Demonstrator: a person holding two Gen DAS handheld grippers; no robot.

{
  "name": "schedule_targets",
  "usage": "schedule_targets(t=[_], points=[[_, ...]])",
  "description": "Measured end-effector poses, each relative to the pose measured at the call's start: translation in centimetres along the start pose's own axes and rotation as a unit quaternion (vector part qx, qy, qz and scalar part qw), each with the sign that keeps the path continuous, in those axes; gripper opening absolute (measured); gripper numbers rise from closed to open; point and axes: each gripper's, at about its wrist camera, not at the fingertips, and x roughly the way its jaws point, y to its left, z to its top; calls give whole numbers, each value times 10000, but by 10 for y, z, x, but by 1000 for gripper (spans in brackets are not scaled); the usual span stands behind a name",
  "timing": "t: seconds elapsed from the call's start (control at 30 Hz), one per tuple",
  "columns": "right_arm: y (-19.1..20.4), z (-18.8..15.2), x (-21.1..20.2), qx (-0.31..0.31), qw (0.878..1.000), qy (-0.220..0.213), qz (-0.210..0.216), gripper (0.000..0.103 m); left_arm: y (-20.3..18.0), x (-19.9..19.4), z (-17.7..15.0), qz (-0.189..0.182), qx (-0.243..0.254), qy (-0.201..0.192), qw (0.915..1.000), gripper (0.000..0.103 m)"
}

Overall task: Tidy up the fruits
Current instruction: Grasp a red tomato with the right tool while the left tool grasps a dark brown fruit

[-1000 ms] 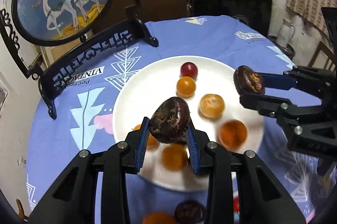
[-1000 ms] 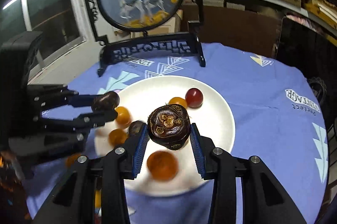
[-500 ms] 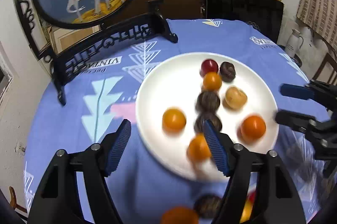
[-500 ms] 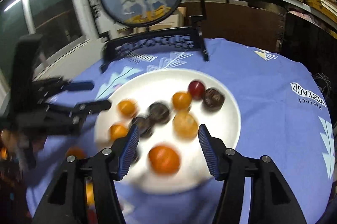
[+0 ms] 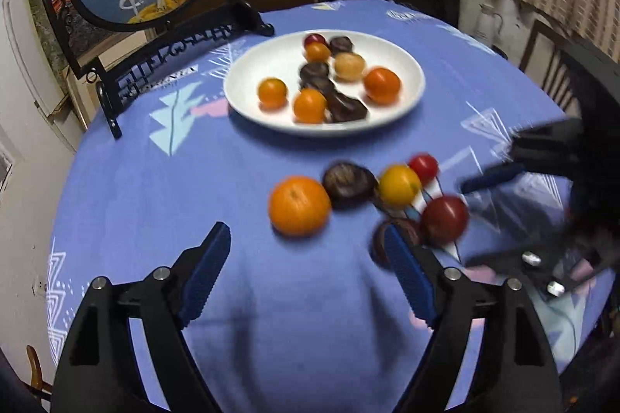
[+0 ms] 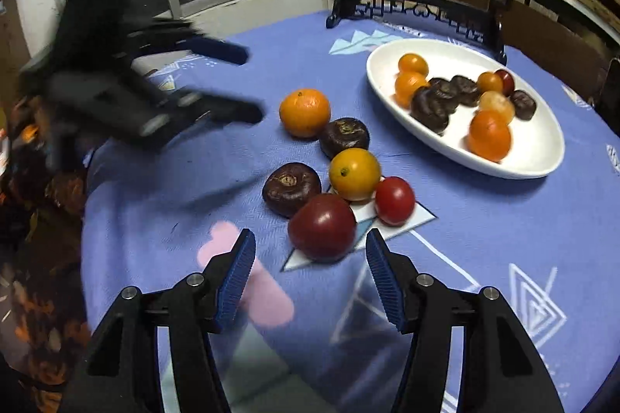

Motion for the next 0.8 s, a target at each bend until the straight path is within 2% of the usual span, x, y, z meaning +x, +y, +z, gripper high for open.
schedule_targets(t=[0.03, 0.07, 0.1, 0.13, 0.4, 0.43, 0.47, 0.5, 0.53, 0.6, 0.7, 0.8], points=[[0, 1, 4, 3, 10000, 20, -60, 53, -5, 0, -4, 1, 64, 33, 10000, 81], [1, 2, 5, -10, 9999, -5, -170, 43, -9, 0, -7, -25, 126, 63, 9999, 81], [0, 2, 5, -14, 9998, 2, -179, 39, -13, 1, -9, -61, 185, 89, 9998, 81], [-2, 1, 2, 64, 9999, 13, -114, 39, -19, 3, -11, -106, 261, 114, 9995, 81], [-23, -27, -45, 422, 9982, -162, -407, 39, -58, 37, -4, -355, 663, 269, 9968, 81], [-25, -29, -48, 459, 9979, -176, -417, 39, -58, 43, -3, -369, 647, 343, 9966, 79], [-29, -31, -51, 507, 9975, -193, -448, 39, -58, 49, -2, -363, 613, 434, 9965, 63], [-31, -33, -52, 528, 9973, -204, -470, 39, -57, 54, -2, -392, 560, 550, 9961, 52], [-32, -34, -54, 535, 9972, -217, -482, 39, -52, 53, 0, -667, 331, 592, 9955, 40], [-35, -34, -57, 534, 9970, -257, -499, 39, -48, 46, 2, -631, 218, 580, 9961, 40], [-39, -28, -62, 490, 9969, -338, -517, 39, -42, 22, 11, -532, 315, 285, 9977, 40], [-50, -4, -75, 421, 9947, -631, -688, 39, -33, -4, 36, -308, 341, -138, 9988, 40]])
